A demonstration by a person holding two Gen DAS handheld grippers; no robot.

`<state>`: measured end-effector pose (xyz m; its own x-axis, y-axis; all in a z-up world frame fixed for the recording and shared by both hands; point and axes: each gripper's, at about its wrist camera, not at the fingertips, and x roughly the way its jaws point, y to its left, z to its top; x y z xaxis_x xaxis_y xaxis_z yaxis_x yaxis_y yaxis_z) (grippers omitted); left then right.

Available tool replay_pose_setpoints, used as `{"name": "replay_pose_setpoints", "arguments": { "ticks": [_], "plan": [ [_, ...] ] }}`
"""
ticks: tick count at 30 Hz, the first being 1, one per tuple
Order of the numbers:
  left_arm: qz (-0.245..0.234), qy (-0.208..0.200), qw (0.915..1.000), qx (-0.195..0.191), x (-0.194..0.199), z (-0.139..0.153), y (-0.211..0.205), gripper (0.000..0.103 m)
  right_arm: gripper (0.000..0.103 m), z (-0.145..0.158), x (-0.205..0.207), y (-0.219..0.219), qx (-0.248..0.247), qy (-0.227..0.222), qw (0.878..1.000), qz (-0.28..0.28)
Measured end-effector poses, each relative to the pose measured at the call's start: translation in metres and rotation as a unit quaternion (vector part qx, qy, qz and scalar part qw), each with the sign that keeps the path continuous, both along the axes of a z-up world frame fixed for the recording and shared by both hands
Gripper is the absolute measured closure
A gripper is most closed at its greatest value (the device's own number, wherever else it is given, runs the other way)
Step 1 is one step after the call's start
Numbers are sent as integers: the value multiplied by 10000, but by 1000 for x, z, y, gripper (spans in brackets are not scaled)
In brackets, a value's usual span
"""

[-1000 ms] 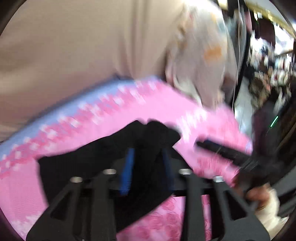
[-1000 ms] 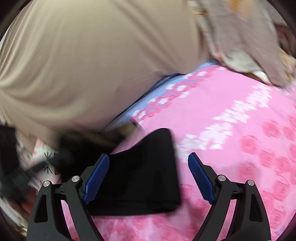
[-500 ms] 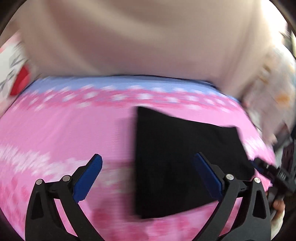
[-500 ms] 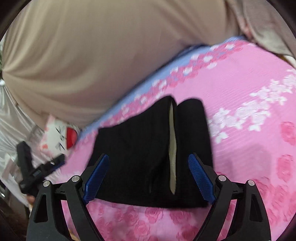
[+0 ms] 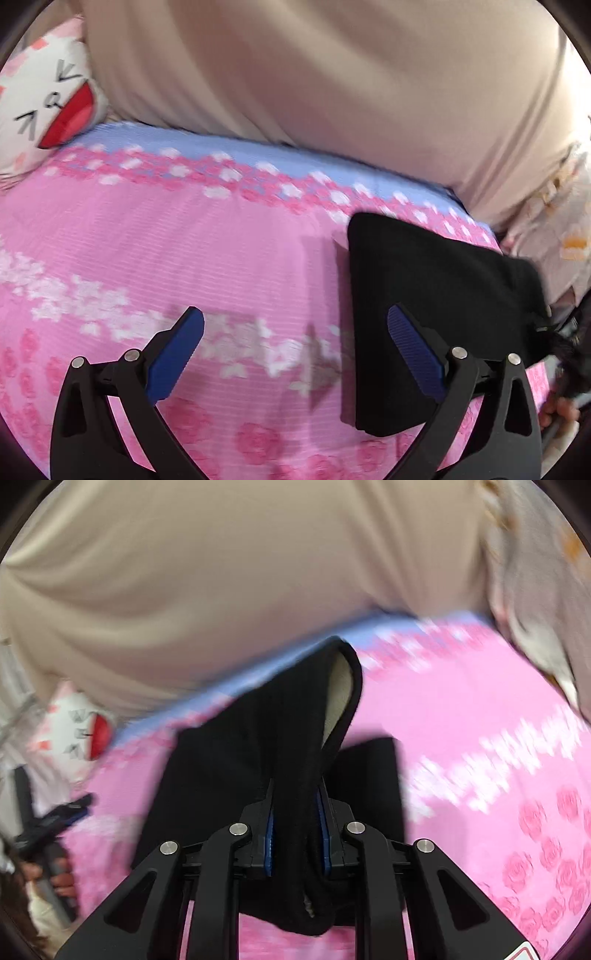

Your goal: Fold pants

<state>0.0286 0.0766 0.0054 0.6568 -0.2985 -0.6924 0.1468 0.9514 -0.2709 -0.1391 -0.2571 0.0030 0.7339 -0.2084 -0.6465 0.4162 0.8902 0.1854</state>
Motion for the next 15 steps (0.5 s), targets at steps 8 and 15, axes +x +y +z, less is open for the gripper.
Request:
{"name": "replay_pose_setpoints", "arguments": {
  "ticks": [8, 15],
  "plan": [
    [-573, 945, 9929, -432, 17, -51, -48, 5, 18, -11, -31, -12, 85, -261, 9980, -565],
    [-727, 1030, 9908, -495, 32, -68, -74, 5, 17, -53, -21, -41, 1088, -170, 9933, -349]
  ]
}}
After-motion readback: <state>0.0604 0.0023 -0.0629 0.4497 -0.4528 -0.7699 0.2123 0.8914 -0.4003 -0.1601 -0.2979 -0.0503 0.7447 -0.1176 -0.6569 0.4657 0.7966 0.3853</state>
